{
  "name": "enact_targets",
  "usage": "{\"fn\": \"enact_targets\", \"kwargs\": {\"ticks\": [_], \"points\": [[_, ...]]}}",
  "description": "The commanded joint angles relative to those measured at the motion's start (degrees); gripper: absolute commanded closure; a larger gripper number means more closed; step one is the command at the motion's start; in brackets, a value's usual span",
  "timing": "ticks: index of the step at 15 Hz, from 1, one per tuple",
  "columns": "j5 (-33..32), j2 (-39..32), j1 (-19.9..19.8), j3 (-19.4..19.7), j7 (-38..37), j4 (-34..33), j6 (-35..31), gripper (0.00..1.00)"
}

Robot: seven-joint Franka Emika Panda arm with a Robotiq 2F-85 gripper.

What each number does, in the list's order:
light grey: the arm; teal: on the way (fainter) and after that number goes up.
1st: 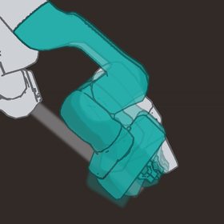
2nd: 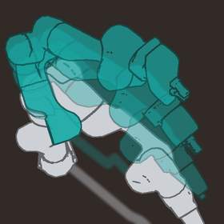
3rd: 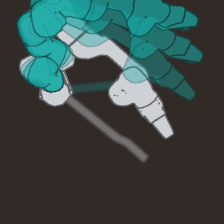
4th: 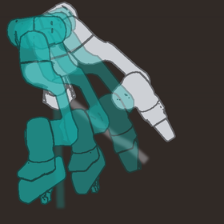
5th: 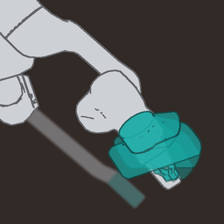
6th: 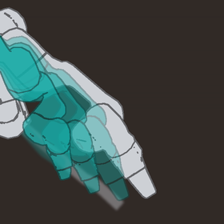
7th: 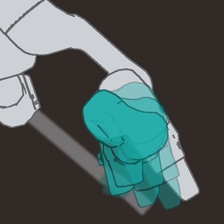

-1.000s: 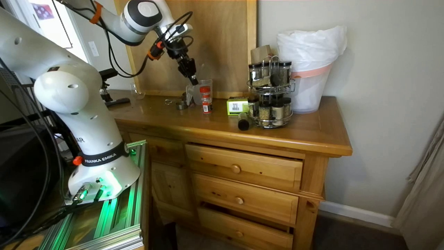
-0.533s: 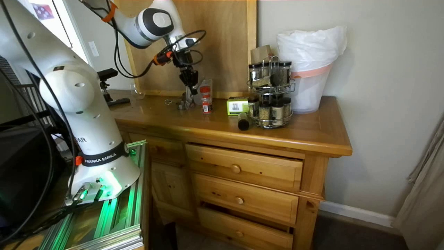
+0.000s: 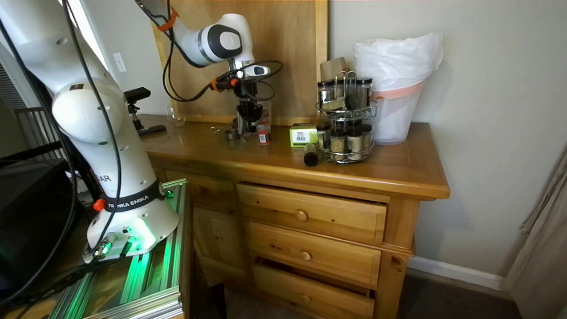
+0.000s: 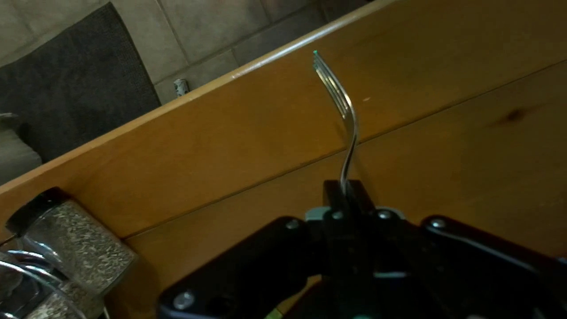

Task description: Remove the fork from the jar

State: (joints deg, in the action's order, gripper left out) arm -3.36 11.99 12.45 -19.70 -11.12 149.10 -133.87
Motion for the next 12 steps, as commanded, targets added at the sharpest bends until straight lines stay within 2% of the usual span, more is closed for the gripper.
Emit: {"fn": "enact_targets", "kwargs": {"ticks": [1,7,12], "points": [[0.98,-5.85,1.33,1.23,2.16,-5.24,2.38,0.99],[-0.65,-12.01,1.42,1.53,1.66,-11.40,6.14,0.99],[-0.04,-14.88,1.57,2.15,1.41,-14.78,13.36,0.99]]}}
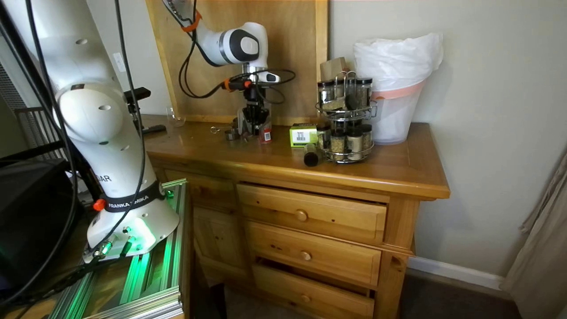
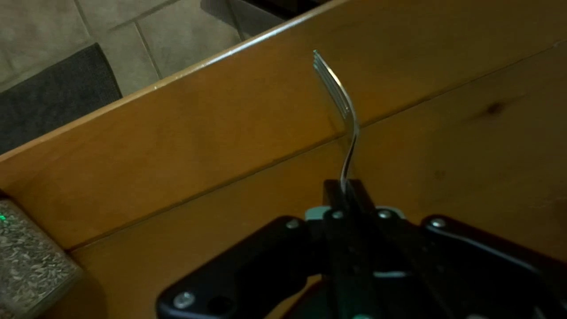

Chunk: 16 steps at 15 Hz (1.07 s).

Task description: Remove the fork from the jar

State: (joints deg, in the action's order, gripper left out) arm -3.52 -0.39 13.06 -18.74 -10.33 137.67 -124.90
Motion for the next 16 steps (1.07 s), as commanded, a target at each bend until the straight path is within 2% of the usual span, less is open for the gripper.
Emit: {"fn": "enact_targets", "kwargs": {"ticks": [1,4,5,6,11,16], "points": [[-0.09,-2.94,1.01,1.29,0.50,-3.82,5.01,0.99],[-0.58,-4.17,1.18,1.51,-0.04,-5.17,6.01,0.99],[-0.61,-4.32,1.25,1.59,-0.33,-5.42,6.11,0.69],[-0.70,-4.37,1.29,1.68,-0.52,-5.57,5.84,0.68],[-1.41,-2.53,1.71,1.77,-2.34,-5.40,5.77,0.35],[-2.20,6.87,2.64,1.09,-10.59,-0.52,5.80,0.02]]}}
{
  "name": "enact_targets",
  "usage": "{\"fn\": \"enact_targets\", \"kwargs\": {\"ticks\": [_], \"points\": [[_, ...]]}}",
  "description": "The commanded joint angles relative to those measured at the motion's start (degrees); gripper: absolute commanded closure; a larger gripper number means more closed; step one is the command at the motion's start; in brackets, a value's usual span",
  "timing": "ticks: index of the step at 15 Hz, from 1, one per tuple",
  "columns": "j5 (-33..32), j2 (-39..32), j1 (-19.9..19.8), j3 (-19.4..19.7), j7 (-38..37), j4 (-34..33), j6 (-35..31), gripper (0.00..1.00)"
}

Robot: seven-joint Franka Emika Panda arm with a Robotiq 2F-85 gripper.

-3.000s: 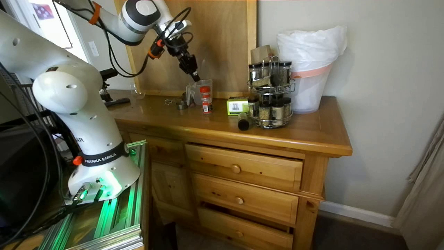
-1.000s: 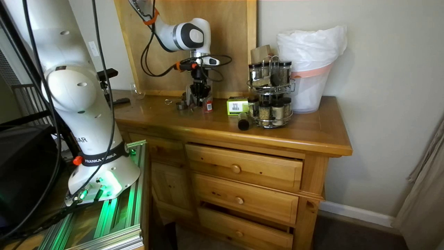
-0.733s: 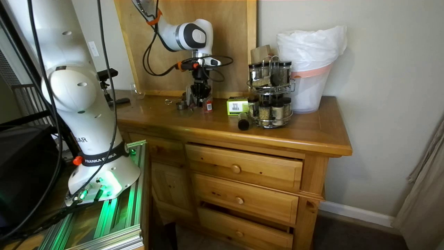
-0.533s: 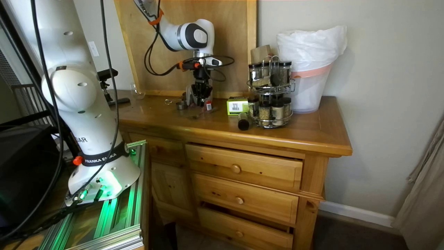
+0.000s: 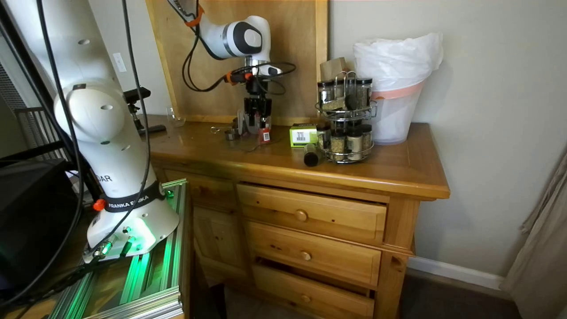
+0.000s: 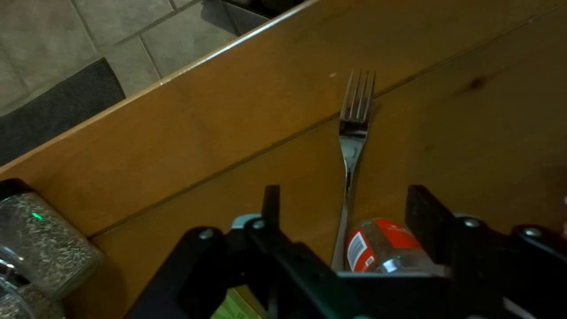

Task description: Remove the fork from the jar

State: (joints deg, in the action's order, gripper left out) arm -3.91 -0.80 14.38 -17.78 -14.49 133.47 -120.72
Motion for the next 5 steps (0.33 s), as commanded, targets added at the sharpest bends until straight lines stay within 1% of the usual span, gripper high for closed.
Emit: {"fn": "enact_targets", "kwargs": {"ticks": [1,3,4,5], "points": [[-1.51,10.07,1.42,-0.13,-7.68,5.46,0.24,0.00],[-2.56,15.14,1.51,-0.94,-10.66,8.21,-1.61,0.00],[-0.56,8.18,0.96,-0.43,-6.97,3.31,0.31,0.00],[-0.79,10.75,0.92,-0.87,-8.07,4.54,0.18,0.00]]}}
